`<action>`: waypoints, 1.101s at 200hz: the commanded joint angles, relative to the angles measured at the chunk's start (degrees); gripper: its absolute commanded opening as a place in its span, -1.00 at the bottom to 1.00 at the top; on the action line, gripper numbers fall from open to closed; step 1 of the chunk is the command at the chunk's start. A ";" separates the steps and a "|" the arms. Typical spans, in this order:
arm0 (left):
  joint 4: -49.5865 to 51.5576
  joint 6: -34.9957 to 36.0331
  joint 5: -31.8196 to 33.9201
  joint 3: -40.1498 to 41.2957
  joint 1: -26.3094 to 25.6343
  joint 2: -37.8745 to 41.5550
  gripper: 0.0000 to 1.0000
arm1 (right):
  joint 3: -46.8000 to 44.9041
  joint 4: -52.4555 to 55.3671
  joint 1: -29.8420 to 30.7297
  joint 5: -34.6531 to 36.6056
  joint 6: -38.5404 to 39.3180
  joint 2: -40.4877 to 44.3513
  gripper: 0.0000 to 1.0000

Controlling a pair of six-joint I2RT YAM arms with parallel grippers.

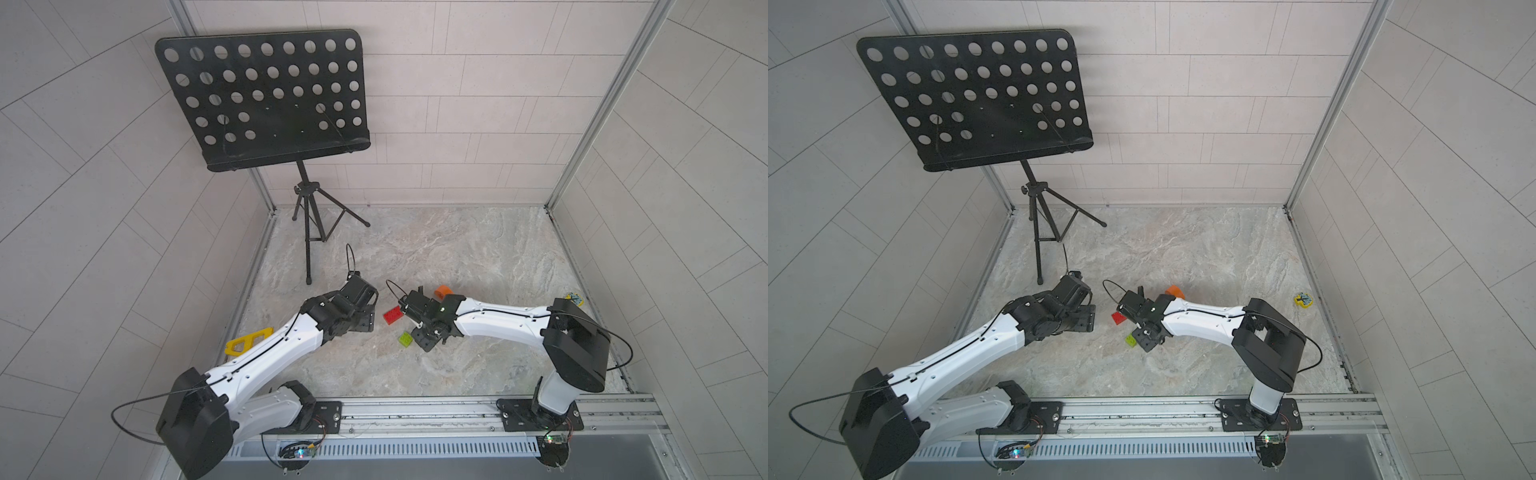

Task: Assemble an ice cream with lego
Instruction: Assemble the lego brick with the lego brick.

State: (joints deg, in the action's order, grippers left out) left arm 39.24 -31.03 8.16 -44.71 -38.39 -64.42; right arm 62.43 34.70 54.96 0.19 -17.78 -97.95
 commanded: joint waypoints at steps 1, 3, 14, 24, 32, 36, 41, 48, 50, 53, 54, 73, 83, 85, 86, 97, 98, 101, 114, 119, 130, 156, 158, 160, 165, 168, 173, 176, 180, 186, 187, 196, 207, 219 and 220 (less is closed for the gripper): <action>0.06 0.00 -0.43 1.32 -0.35 0.91 0.51 | -0.49 1.88 -0.82 -0.76 1.54 -3.11 -0.48; 0.05 0.00 -0.47 1.41 -0.36 0.89 0.51 | -0.45 1.91 -0.78 -0.72 1.59 -3.19 -0.48; -0.38 0.09 -0.97 1.76 -0.34 0.82 0.51 | -0.09 1.94 -0.82 -0.89 1.69 -3.61 -0.48; -0.90 0.09 -1.28 2.14 -0.37 0.71 0.51 | 0.15 1.66 -0.80 -1.39 1.68 -4.00 -0.48; -1.09 0.06 -1.50 2.18 -0.46 0.70 0.50 | 0.49 1.53 -0.77 -1.72 1.68 -4.30 -0.48; -1.21 0.00 -1.56 2.29 -0.44 0.65 0.50 | 0.69 1.44 -0.82 -1.79 1.67 -4.54 -0.48; -1.27 0.04 -1.57 2.30 -0.48 0.60 0.50 | 0.97 1.38 -0.79 -1.84 1.69 -4.73 -0.47; -1.29 0.09 -1.57 2.29 -0.46 0.61 0.50 | 1.45 1.34 -0.82 -1.72 1.79 -5.21 -0.47; -1.32 0.09 -1.57 2.22 -0.46 0.59 0.50 | 1.59 1.34 -0.82 -1.54 1.78 -5.34 -0.47; -1.29 0.09 -1.57 2.25 -0.61 0.61 0.50 | 1.88 1.49 -0.88 -1.51 1.81 -5.61 -0.47; -1.28 0.09 -1.57 2.25 -0.58 0.61 0.50 | 1.94 1.49 -0.90 -1.44 1.84 -5.64 -0.47; -1.25 0.35 -1.87 2.16 -0.72 0.79 0.49 | 3.43 1.64 -1.16 -1.29 2.02 -6.97 -0.47; -1.25 0.40 -1.98 2.24 -0.80 1.03 0.49 | 4.05 1.83 -1.26 -1.32 2.00 -7.62 -0.47; -1.11 0.43 -2.00 2.25 -0.81 1.11 0.49 | 4.15 1.94 -1.26 -1.22 2.04 -7.72 -0.47; -1.11 0.43 -1.96 2.21 -0.81 1.13 0.49 | 4.26 1.99 -1.26 -1.27 2.04 -7.75 -0.47; -0.89 0.44 -2.03 2.26 -0.85 1.46 0.49 | 4.70 2.21 -1.27 -1.15 2.03 -8.18 -0.47; -0.86 0.44 -2.02 2.26 -0.83 1.48 0.49 | 4.71 2.21 -1.22 -1.15 2.04 -8.15 -0.47; -0.77 0.44 -2.00 2.18 -0.81 1.53 0.49 | 4.71 2.22 -1.31 -1.15 1.98 -8.20 -0.46; -0.58 0.35 -1.87 2.35 -0.89 2.06 0.49 | 4.62 2.23 -1.34 -1.06 1.87 -8.08 -0.45; -0.43 0.31 -1.84 2.50 -0.90 2.31 0.49 | 4.54 2.30 -1.34 -0.83 1.83 -8.13 -0.45; -0.26 0.22 -1.66 2.56 -0.91 2.60 0.49 | 4.50 2.55 -1.42 -0.53 1.75 -7.87 -0.41; 0.28 0.14 -1.40 2.68 -1.00 3.39 0.49 | 4.55 2.86 -1.86 -0.22 1.72 -6.83 -0.18; 0.39 0.12 -1.37 2.65 -0.99 3.46 0.49 | 4.65 2.90 -1.83 -0.24 1.75 -6.71 -0.14; 0.39 0.16 -1.35 2.62 -1.03 3.44 0.49 | 4.70 2.96 -1.86 -0.26 1.77 -6.55 -0.11; 0.44 0.12 -1.31 2.69 -1.11 3.66 0.49 | 4.81 3.01 -1.96 -0.31 1.73 -6.27 -0.02; 0.52 0.18 -1.31 2.63 -1.15 3.81 0.49 | 4.88 3.00 -1.96 -0.42 1.72 -6.06 0.02; 0.63 0.28 -1.31 2.69 -1.11 3.94 0.49 | 5.14 3.01 -1.96 -0.61 1.77 -5.78 0.09; 0.66 0.31 -1.31 2.68 -1.15 4.11 0.49 | 5.36 3.06 -1.96 -0.63 1.86 -5.64 0.14; 0.81 0.39 -1.39 2.67 -1.15 4.27 0.49 | 5.61 3.09 -1.96 -0.76 1.87 -5.38 0.18; 0.83 0.69 -1.55 2.55 -1.16 4.55 0.49 | 6.03 3.34 -1.96 -0.89 1.95 -5.09 0.24; 0.83 0.74 -1.60 2.53 -1.16 4.60 0.49 | 6.12 3.39 -1.96 -0.89 1.96 -5.03 0.25; 0.79 1.16 -2.25 2.31 -1.18 5.03 0.49 | 6.88 3.65 -1.91 -1.07 2.09 -4.64 0.31; 0.92 1.41 -2.47 2.13 -1.42 5.61 0.49 | 7.76 4.16 -1.96 -1.07 2.24 -4.06 0.35; 1.07 1.41 -2.48 1.91 -1.58 6.26 0.49 | 8.77 4.90 -1.96 -1.15 2.46 -3.45 0.37; 1.04 1.41 -2.46 1.91 -1.63 6.29 0.49 | 8.90 4.96 -1.96 -1.15 2.52 -3.38 0.37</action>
State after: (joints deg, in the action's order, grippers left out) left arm 38.65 -30.55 5.76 -42.70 -39.46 -59.81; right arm 68.88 37.23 52.95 -0.95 -15.66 -103.39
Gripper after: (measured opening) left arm 0.743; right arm 0.682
